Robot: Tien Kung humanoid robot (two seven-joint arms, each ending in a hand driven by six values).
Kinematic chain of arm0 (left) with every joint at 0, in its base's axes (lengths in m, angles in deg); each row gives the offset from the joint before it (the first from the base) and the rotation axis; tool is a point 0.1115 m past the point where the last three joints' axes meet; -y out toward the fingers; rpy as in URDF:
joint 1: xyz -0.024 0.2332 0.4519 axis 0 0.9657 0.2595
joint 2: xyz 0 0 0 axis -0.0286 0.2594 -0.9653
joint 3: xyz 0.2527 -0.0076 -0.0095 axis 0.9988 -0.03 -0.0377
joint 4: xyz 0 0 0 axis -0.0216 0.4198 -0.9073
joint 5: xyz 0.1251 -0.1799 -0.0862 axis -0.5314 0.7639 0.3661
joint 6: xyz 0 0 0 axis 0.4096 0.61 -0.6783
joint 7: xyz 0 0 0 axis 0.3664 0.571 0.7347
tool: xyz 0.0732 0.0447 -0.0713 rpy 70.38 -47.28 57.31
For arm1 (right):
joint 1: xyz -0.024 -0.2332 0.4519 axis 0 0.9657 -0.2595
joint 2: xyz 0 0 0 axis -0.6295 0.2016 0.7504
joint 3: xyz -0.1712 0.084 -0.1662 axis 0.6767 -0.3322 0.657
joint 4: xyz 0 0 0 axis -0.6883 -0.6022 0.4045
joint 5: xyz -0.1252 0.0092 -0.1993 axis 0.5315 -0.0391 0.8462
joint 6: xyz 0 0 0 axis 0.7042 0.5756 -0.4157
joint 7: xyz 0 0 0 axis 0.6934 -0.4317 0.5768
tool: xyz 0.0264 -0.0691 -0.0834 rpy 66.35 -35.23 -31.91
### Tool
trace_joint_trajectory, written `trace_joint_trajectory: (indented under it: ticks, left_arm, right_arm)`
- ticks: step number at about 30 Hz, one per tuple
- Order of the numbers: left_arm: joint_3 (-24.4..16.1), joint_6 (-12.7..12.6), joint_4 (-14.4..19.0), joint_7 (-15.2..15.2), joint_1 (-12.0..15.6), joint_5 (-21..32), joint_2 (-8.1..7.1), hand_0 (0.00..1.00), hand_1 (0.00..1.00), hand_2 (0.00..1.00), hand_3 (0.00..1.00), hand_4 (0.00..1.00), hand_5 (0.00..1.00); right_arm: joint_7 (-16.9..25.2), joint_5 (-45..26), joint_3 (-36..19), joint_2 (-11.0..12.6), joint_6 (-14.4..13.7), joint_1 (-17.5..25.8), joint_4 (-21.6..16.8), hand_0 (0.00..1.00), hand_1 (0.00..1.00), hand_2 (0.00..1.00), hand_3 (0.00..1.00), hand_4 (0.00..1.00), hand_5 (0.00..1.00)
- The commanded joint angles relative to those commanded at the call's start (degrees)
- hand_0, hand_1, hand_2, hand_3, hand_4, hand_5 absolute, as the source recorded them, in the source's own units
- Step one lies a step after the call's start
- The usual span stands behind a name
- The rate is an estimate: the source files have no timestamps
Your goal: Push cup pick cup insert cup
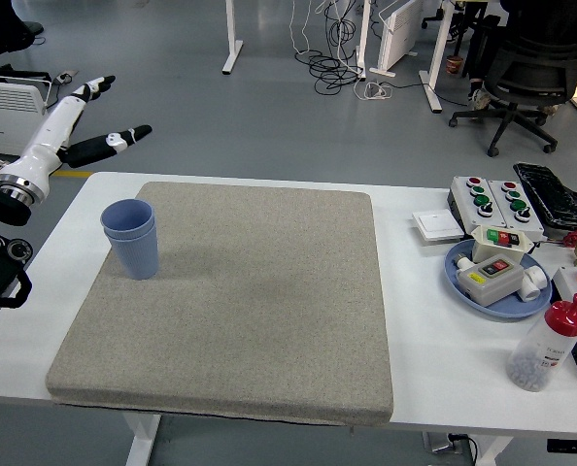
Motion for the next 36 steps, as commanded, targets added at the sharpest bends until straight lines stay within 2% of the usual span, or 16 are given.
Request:
trace_joint_trajectory:
  ticks: [2, 3, 5, 6, 7, 10, 12, 15, 19, 21, 27, 36]
  left_arm:
    - [-5.1, -0.6, 5.2, -0.6, 4.8, 5.2, 1.31, 0.795, 0.825, 0.854, 0.795, 0.636, 0.98]
    - [-7.3, -0.7, 7.4, -0.8, 7.1, 7.4, 2.82, 0.795, 0.825, 0.854, 0.795, 0.636, 0.98]
    - [-11.9, -0.4, 12.3, -0.9, 11.8, 12.3, 4.49, 0.795, 0.825, 0.854, 0.795, 0.636, 0.98]
    - [-13.6, 0.0, 14.4, -0.9, 14.1, 14.5, 5.07, 0.835, 0.873, 0.919, 0.829, 0.623, 0.998]
    - [-15.2, 0.8, 17.1, -0.6, 16.7, 17.1, 5.69, 0.835, 0.873, 0.919, 0.829, 0.623, 0.998]
    - [-16.6, 2.2, 22.5, 0.2, 22.9, 24.2, 6.3, 0.835, 0.873, 0.919, 0.829, 0.623, 0.998]
    - [-17.0, 2.9, 24.6, 0.2, 26.7, 29.0, 6.79, 0.858, 0.881, 0.931, 0.853, 0.617, 0.998]
    - [-18.2, 4.6, 27.7, -0.5, 33.1, 36.5, 8.85, 0.858, 0.881, 0.931, 0.853, 0.617, 0.998]
    - [-17.9, 6.2, 28.8, -1.0, 39.0, 46.0, 10.31, 0.87, 0.889, 0.944, 0.866, 0.61, 0.998]
    - [-16.5, 7.0, 28.5, -1.1, 41.1, 49.2, 10.8, 0.87, 0.889, 0.944, 0.866, 0.61, 0.998]
    - [-14.1, 5.4, 27.5, -2.6, 43.3, 47.2, 12.22, 0.873, 0.893, 0.947, 0.874, 0.611, 0.998]
    - [-12.8, 3.6, 25.9, -3.5, 42.7, 43.5, 13.03, 0.873, 0.89, 0.938, 0.862, 0.604, 0.998]
  right_arm:
    - [0.1, -0.2, 0.2, 0.1, 0.0, -0.2, 0.0, 0.689, 0.62, 0.634, 0.544, 0.094, 0.483]
    - [0.3, -0.5, 0.4, 0.1, 0.0, -0.4, 0.1, 0.689, 0.62, 0.634, 0.544, 0.094, 0.483]
    - [0.4, -0.6, 0.5, 0.2, 0.0, -0.6, 0.1, 0.689, 0.62, 0.634, 0.544, 0.094, 0.483]
    - [0.5, -0.7, 0.6, 0.2, 0.0, -0.7, 0.1, 0.689, 0.62, 0.634, 0.544, 0.094, 0.483]
    - [0.6, -0.8, 0.7, 0.2, 0.0, -0.8, 0.1, 0.689, 0.62, 0.634, 0.544, 0.094, 0.483]
    - [0.8, -1.3, 0.9, 0.3, 0.0, -1.1, 0.2, 0.689, 0.62, 0.634, 0.544, 0.094, 0.483]
    - [0.9, -1.5, 1.1, 0.4, 0.0, -1.2, 0.2, 0.689, 0.619, 0.633, 0.544, 0.093, 0.483]
    - [0.9, -1.7, 1.1, 0.4, 0.0, -1.3, 0.3, 0.689, 0.619, 0.633, 0.544, 0.093, 0.483]
    - [0.7, -1.1, 0.8, 0.4, 0.1, -1.4, 0.3, 0.69, 0.618, 0.634, 0.545, 0.093, 0.482]
    - [0.5, -0.5, 0.5, 0.5, 0.1, -1.4, 0.3, 0.69, 0.618, 0.634, 0.545, 0.093, 0.482]
    - [0.2, 0.4, 0.1, 0.5, 0.2, -1.5, 0.3, 0.689, 0.618, 0.633, 0.544, 0.093, 0.484]
    - [0.5, -0.2, 0.5, 0.6, 0.1, -1.7, 0.3, 0.689, 0.617, 0.631, 0.544, 0.091, 0.48]
